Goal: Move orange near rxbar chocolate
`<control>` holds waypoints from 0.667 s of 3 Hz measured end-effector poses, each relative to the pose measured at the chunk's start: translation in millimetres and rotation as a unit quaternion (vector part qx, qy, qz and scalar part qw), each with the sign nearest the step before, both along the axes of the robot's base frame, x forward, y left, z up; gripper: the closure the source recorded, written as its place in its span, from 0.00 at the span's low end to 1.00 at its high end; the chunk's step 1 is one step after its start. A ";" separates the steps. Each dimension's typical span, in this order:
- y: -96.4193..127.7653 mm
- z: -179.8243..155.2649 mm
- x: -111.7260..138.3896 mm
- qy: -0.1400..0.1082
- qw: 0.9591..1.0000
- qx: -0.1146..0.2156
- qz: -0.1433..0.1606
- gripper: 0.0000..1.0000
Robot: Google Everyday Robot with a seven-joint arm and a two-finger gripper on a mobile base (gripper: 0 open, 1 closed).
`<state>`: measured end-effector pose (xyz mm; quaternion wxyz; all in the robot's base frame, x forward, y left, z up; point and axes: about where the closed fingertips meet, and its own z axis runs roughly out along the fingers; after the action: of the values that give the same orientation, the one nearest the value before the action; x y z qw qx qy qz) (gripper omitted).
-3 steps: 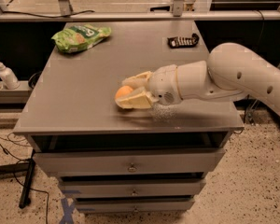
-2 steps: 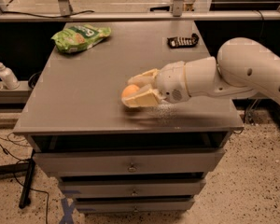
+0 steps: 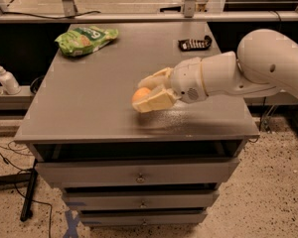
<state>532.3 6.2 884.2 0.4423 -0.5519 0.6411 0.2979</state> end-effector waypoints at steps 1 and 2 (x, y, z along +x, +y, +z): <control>-8.7 0.7 10.6 -0.013 1.000 0.013 -0.023 1.00; -39.6 4.6 38.9 -0.041 0.996 0.036 -0.070 1.00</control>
Offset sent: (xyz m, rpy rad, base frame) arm 0.0766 -0.0882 0.0103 0.1325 -0.1551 -0.2725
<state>571.2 -33.4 888.8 0.5075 -0.5008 0.6487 0.2662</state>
